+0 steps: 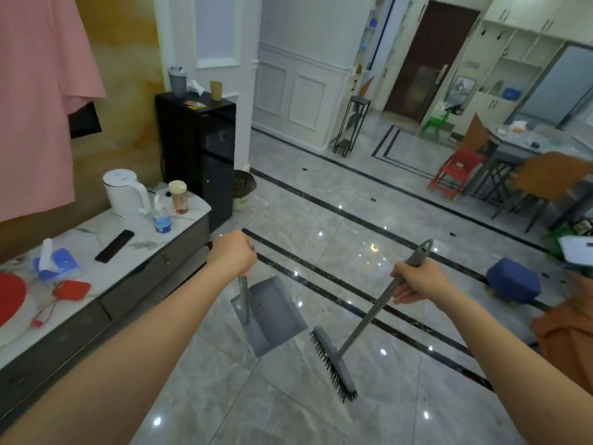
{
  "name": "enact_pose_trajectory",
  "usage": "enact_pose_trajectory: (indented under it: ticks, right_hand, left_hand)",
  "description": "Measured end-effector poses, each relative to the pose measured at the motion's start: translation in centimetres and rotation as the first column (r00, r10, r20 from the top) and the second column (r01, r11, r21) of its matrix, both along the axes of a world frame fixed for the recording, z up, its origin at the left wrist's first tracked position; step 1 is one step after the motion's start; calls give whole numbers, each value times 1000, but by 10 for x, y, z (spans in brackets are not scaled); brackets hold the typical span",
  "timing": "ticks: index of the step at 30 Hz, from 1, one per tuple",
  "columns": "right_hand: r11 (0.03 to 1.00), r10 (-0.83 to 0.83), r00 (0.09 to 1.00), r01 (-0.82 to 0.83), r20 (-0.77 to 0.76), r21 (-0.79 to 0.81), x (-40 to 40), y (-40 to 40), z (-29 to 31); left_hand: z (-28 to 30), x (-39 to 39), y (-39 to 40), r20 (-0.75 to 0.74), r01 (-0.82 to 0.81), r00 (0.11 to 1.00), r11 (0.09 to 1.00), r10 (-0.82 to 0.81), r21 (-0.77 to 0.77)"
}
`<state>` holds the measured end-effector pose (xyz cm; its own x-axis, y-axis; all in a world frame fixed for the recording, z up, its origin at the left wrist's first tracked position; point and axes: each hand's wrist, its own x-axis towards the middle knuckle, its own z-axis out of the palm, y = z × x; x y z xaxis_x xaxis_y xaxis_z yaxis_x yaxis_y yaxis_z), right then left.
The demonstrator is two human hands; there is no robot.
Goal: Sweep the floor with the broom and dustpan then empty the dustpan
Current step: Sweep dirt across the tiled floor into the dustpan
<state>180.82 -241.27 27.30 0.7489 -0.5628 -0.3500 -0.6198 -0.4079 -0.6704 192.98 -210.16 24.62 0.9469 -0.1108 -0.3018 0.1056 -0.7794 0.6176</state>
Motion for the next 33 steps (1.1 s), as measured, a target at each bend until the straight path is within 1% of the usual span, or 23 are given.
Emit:
enact_pose_trajectory:
  ticks: [4, 7, 12, 14, 15, 18, 20, 21, 22, 24, 27, 30, 33]
  right_hand:
    - [999, -16, 1000, 16, -2, 46, 38, -46, -18]
    - [992, -23, 1000, 25, -19, 125, 72, -88, -36]
    - [945, 96, 994, -75, -50, 318, 124, -147, -70]
    - [891, 159, 986, -121, -50, 438, 147, -168, -83]
    - [848, 170, 984, -120, -50, 517, 157, -176, -86]
    - [671, 182, 979, -55, -93, 739, 187, -199, -97]
    - [587, 208, 966, 4, -155, 810, 206, -205, -105]
    - [577, 239, 952, 19, -191, 817, 214, -205, -109]
    - [587, 279, 934, 20, -225, 809, 222, -202, -113]
    - [632, 376, 884, -26, -278, 775, 231, -191, -119]
    - [663, 510, 794, -118, -331, 740, 236, -165, -135]
    - [725, 577, 728, -249, -369, 643, 239, -139, -156]
    - [759, 624, 655, -375, -426, 533, 243, -108, -174]
  left_hand:
    - [-8, 29, -34, 29, -7, 1000, 999, 6, 49]
    - [-15, 51, -67, 29, -60, 998, 994, 58, 90]
    - [-43, 73, -113, 21, -228, 974, 967, 227, 116]
    - [-55, 74, -128, 18, -303, 953, 945, 303, 125]
    - [-58, 72, -134, 14, -334, 942, 934, 335, 131]
    - [-74, 65, -153, -14, -461, 884, 875, 468, 151]
    - [-85, 58, -158, -27, -539, 835, 827, 550, 159]
    - [-91, 54, -158, -30, -571, 813, 806, 582, 157]
    - [-97, 49, -156, -39, -610, 783, 778, 621, 150]
    - [-110, 37, -151, -62, -688, 712, 713, 699, 132]
    - [-131, 16, -134, -82, -778, 614, 620, 785, 104]
    - [-145, -5, -112, -103, -841, 523, 532, 846, 104]
    - [-160, -33, -84, -131, -893, 430, 442, 893, 80]
